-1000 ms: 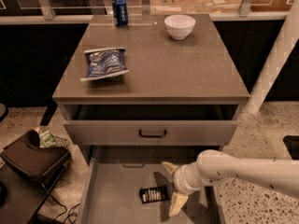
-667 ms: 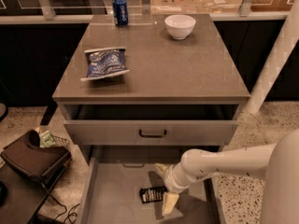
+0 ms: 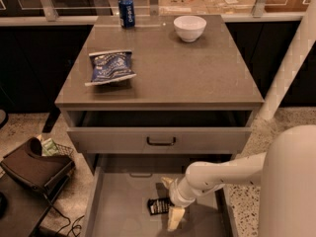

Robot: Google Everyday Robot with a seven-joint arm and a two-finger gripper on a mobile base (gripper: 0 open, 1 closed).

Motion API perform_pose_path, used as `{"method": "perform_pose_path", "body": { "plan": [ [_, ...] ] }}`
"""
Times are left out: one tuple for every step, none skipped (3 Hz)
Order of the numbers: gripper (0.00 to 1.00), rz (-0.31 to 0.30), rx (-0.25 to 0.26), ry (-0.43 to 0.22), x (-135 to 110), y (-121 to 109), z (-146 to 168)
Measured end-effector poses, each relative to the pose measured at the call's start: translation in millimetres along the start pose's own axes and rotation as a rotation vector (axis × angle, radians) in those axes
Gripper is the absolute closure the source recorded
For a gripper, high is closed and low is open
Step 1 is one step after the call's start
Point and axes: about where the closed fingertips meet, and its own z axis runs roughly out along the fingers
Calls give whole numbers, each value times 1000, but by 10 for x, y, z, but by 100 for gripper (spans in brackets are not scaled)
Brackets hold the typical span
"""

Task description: Pick rxbar chocolate from middle drawer and place on counter

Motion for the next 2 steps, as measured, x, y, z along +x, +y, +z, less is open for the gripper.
{"method": "perform_pose_path", "body": {
  "plan": [
    [0,9,12,-16,3,-30,94],
    [0,10,24,-71,22,-52,213]
  ]
}}
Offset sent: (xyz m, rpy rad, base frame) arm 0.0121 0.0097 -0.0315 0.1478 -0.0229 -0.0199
